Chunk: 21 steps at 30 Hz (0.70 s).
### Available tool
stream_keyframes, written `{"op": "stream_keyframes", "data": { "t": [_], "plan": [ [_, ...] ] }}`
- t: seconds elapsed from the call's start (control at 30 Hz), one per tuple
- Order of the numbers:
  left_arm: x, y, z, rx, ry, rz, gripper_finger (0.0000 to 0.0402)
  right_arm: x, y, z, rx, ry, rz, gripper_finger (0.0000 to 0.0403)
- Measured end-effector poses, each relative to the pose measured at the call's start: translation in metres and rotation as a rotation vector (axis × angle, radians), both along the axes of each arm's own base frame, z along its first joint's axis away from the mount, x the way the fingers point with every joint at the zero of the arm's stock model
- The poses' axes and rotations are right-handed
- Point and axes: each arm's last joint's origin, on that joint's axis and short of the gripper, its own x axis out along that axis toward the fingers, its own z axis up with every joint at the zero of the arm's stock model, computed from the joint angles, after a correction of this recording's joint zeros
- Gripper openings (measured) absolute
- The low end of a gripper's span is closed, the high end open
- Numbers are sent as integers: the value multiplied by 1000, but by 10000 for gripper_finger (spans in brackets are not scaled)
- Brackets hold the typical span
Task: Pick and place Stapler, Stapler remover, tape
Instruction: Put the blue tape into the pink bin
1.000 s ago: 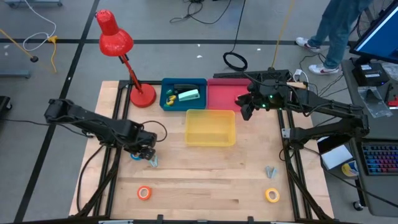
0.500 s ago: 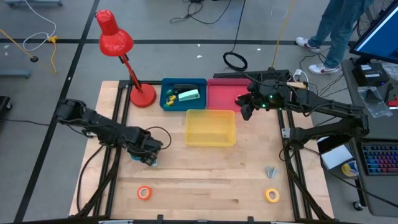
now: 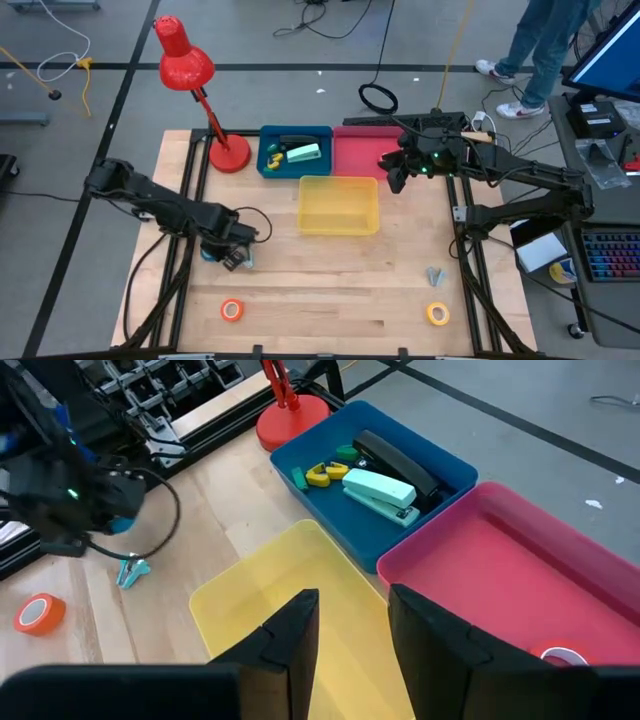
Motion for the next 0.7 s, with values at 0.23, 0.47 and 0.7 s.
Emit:
{"op": "stream_keyframes", "data": {
  "t": [0.23, 0.47, 0.7],
  "plan": [
    [18, -1, 64, -61, -413, -21, 39, 0, 0, 0, -1, 0, 0, 114],
    [34, 16, 132, -1, -1049, -30, 39, 13, -1, -7, -14, -135, 58, 114],
    [44, 35, 165, 0, -1432, -82, 39, 31, 1, -32, -140, -432, 309, 114]
  ]
}}
